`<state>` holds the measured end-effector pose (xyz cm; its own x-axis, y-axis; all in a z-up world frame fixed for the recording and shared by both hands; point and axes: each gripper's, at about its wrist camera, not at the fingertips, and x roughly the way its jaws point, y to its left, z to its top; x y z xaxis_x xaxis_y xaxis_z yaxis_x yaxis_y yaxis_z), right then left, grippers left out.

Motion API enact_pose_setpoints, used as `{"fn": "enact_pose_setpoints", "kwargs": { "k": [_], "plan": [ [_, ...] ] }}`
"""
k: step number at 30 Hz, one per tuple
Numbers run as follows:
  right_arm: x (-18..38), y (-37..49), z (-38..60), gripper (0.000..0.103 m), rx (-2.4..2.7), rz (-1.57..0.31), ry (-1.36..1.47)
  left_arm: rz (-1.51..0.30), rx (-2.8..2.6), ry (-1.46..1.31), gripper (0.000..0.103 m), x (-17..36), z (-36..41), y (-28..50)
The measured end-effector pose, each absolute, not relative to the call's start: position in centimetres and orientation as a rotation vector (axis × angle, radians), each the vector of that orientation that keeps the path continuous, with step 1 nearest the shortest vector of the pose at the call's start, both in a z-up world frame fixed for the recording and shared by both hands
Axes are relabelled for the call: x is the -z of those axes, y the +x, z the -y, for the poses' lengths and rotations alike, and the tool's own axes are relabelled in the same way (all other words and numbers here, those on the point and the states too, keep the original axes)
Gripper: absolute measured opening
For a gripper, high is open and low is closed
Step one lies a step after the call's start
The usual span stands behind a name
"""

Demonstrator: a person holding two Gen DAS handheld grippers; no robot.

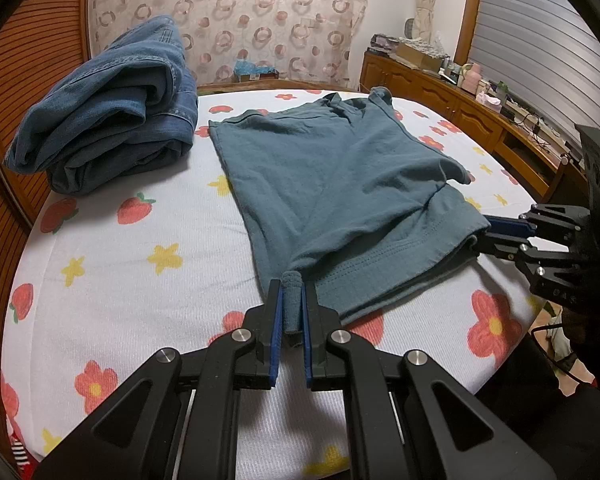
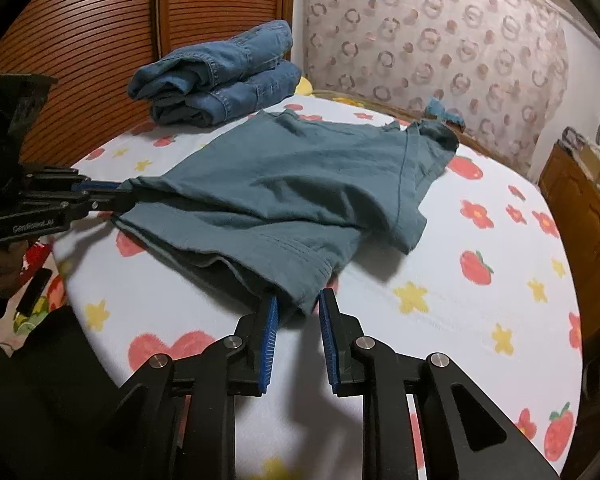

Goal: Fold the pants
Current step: 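Regrasp the shorts edge with the right gripper while the left gripper holds the hem, then open both grippers and release the grey-green shorts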

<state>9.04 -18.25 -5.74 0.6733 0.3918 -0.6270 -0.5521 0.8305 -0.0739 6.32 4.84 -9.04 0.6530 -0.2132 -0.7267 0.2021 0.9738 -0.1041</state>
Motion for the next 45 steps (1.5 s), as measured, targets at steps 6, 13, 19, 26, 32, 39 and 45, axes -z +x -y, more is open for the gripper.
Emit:
{"fn": "enact_pose_setpoints", "kwargs": {
  "k": [6, 13, 19, 26, 32, 39, 45],
  "plan": [
    [5.8, 9.4, 19.5, 0.003, -0.561, -0.651, -0.2, -0.826, 0.235, -0.015, 0.008, 9.1, -4.8, 6.3],
    [4.9, 7.8, 21.0, 0.002, -0.606, -0.636, -0.14, -0.826, 0.234, -0.013, 0.008, 9.1, -4.8, 6.3],
    [5.9, 7.6, 21.5, 0.002, -0.611, -0.673, -0.129, -0.825, 0.236, -0.013, 0.008, 9.0, -4.8, 6.2],
    [4.9, 7.3, 22.1, 0.002, -0.624, -0.657, -0.124, -0.822, 0.231, -0.021, 0.011, 9.0, -4.9, 6.2],
    [3.8, 7.1, 23.4, 0.004, -0.596, -0.613, -0.107, -0.786, 0.21, -0.004, 0.043, 7.7, -5.1, 6.0],
    [3.7, 8.3, 25.1, 0.024, -0.518, -0.602, -0.103, -0.729, 0.235, 0.003, 0.076, 5.3, -4.4, 7.4],
    [4.4, 10.3, 25.5, 0.045, -0.463, -0.618, -0.093, -0.698, 0.308, 0.034, 0.076, 3.9, -1.4, 9.7]
  ]
}}
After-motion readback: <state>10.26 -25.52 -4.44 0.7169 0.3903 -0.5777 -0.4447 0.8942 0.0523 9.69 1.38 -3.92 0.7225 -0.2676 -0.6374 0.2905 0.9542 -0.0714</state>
